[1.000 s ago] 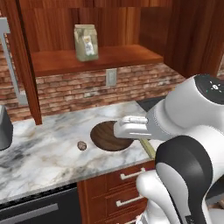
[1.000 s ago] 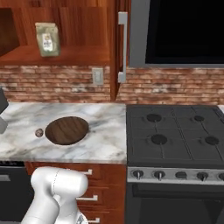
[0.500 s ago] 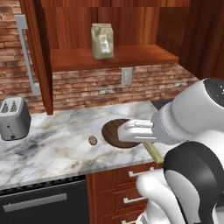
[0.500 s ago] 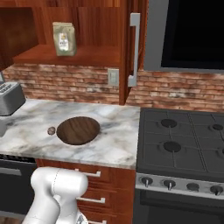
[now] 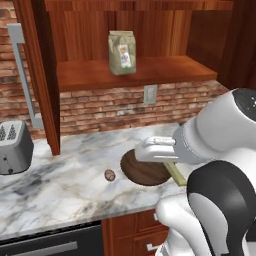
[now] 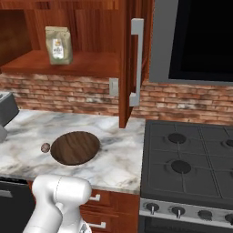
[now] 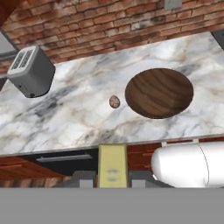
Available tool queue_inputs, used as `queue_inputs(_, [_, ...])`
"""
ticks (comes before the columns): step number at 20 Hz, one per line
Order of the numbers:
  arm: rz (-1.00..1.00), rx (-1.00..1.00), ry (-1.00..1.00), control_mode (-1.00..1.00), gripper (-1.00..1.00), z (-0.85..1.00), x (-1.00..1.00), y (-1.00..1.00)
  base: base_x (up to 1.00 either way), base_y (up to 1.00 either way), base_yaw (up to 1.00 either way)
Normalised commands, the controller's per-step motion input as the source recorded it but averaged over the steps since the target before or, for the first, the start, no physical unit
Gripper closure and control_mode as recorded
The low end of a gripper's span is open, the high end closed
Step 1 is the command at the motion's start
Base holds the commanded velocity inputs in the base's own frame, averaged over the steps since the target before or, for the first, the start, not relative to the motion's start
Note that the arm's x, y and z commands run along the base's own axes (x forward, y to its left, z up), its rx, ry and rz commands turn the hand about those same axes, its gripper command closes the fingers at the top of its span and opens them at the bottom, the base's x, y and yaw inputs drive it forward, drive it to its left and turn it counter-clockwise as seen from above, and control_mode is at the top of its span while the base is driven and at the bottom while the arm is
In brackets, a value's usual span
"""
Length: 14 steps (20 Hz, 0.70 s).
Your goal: Pick the egg and butter from the fridge and place them by the bowl for mixing.
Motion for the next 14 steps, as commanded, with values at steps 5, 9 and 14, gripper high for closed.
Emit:
queue_inputs(5, [-0.11,0.0,0.0,-1.0,1.0,-0.1,0.44,0.01,0.0,0.0,0.0])
queue_inputs(9, [-0.2,0.0,0.0,-1.0,1.0,-0.21,0.41,0.24,0.0,0.0,0.0])
queue_inputs(14, [-0.15,0.03,0.0,-1.0,1.0,-0.13,0.08,0.07,0.0,0.0,0.0])
